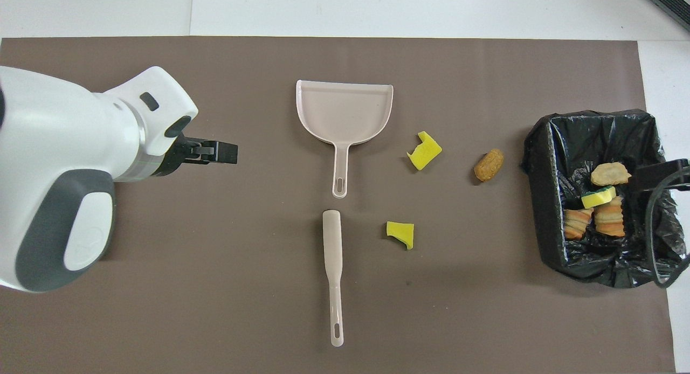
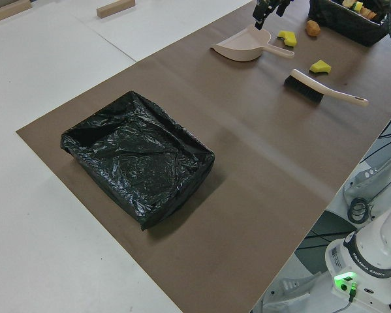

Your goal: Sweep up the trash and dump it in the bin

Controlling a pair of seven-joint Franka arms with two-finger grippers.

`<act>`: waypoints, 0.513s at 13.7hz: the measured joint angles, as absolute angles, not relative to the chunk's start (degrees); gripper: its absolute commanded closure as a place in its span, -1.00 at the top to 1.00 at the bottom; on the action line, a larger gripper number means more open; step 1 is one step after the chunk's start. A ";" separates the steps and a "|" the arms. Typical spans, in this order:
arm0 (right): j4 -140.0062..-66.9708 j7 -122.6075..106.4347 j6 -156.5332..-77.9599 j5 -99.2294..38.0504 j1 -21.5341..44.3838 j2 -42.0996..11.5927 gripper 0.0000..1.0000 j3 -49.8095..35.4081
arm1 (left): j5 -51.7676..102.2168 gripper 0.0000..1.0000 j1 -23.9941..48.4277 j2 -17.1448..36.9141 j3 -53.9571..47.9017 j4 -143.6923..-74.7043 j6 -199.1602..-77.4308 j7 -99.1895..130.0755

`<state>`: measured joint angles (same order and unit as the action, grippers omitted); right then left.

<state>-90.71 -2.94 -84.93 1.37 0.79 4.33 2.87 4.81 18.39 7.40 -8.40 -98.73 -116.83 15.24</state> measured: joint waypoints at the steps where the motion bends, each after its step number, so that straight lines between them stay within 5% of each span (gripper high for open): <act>1: -90.99 -2.94 -84.93 1.37 0.78 4.32 1.00 2.98 | 4.58 1.00 20.16 9.82 -8.39 -98.06 -118.50 16.39; 7: -91.49 -3.12 -84.93 1.36 1.01 4.32 1.00 3.12 | 2.52 1.00 27.30 21.52 -8.41 -93.75 -127.14 24.04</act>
